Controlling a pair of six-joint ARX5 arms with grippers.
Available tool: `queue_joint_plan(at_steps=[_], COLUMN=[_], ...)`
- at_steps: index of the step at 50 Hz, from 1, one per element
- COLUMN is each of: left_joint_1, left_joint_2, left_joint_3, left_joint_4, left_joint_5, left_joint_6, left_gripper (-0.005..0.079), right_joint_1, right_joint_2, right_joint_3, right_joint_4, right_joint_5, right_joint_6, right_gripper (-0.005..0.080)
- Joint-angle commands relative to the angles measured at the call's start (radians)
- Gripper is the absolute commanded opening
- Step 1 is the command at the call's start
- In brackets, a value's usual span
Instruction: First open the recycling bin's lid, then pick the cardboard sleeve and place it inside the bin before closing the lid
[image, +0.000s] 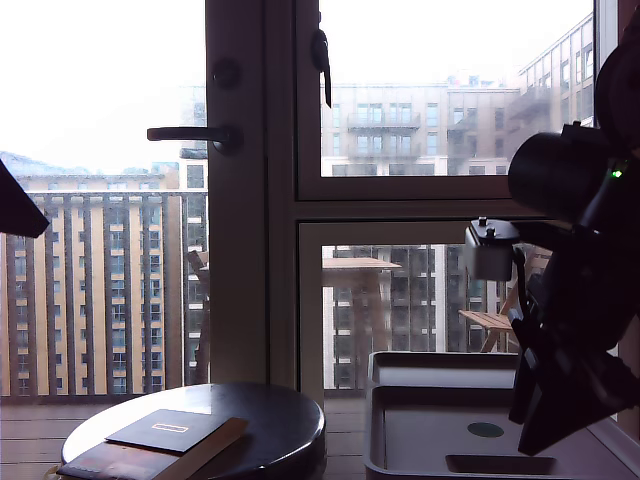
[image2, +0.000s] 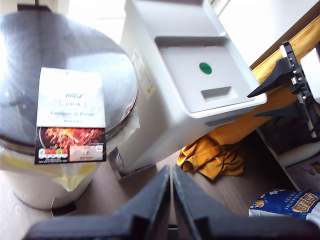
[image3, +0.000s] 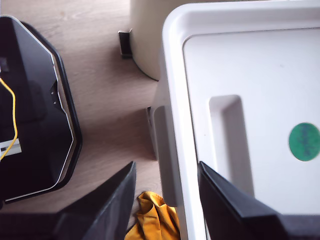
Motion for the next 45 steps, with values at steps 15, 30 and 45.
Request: queue_joint_plan(at_steps=[15, 30, 45], left_joint_1=[-0.002, -0.002, -0.002], left_joint_2=[0.031, 0.031, 0.031], left_joint_3=[-0.005, -0.005, -0.005], left_joint_4=[0.031, 0.033, 0.032], left_joint_5=[0.0, 0.0, 0.0], left_joint_6=[-0.003, -0.003, -0.003], left_gripper=[-0.0018, -0.0018, -0.0018], right_joint_1=[0.002, 0.002, 0.001], right_joint_2=[0.12, 0.217, 0.278], right_joint_3=[0.026, 0.087, 0.114], right_joint_4=[0.066, 0.1, 0.105], right_joint_5=[0.02, 0.035, 0.035], right_joint_6=[-0.026, -0.032, -0.055], right_gripper=[0.0353, 0.0353, 0.0307])
